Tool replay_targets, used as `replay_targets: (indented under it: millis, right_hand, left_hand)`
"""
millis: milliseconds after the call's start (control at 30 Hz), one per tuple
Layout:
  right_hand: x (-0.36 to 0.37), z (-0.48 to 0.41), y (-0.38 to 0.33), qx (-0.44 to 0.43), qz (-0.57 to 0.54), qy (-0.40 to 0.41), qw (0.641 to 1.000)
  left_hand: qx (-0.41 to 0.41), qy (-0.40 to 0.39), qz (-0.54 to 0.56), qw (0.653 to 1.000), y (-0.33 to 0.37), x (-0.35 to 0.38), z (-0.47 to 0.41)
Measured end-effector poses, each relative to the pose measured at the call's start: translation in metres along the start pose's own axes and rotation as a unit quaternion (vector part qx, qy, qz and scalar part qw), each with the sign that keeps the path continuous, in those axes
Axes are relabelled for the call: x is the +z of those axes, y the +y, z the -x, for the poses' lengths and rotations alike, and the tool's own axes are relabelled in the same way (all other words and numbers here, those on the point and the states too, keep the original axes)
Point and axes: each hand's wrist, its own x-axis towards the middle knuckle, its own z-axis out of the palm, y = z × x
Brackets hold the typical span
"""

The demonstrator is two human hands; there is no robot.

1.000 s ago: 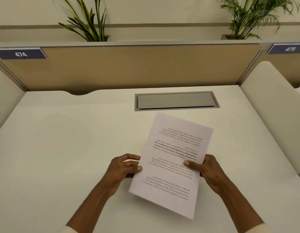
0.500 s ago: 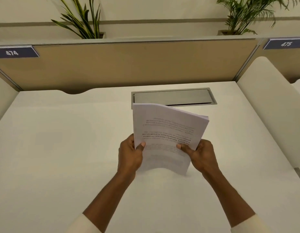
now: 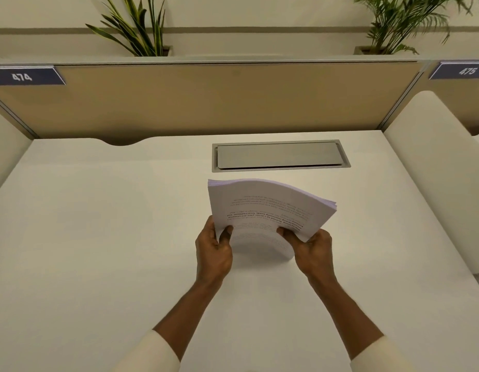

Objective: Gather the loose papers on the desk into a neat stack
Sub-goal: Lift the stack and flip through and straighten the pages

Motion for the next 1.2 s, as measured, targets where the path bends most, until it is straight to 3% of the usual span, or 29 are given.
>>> replay_targets:
  millis: [833, 1033, 1200]
  right_hand:
    - [0.005, -0.004, 0.017, 0.032, -0.029, -0.016, 0.999]
    - [-0.009, -0.015, 0.013, 0.038, -0.012, -0.061, 0.997]
    - [-0.026, -0.02, 0.015, 0.123, -0.01, -0.162, 0.979]
  left_hand:
    - [0.027, -0.015, -0.094, 0.995, -0.009, 0.001, 0.006]
    - [0.025, -0.073, -0.106, 0.991, -0.004, -0.013, -0.004]
    - [-0.069, -0.166, -0.032, 0.983, -0.004, -0.032, -0.006]
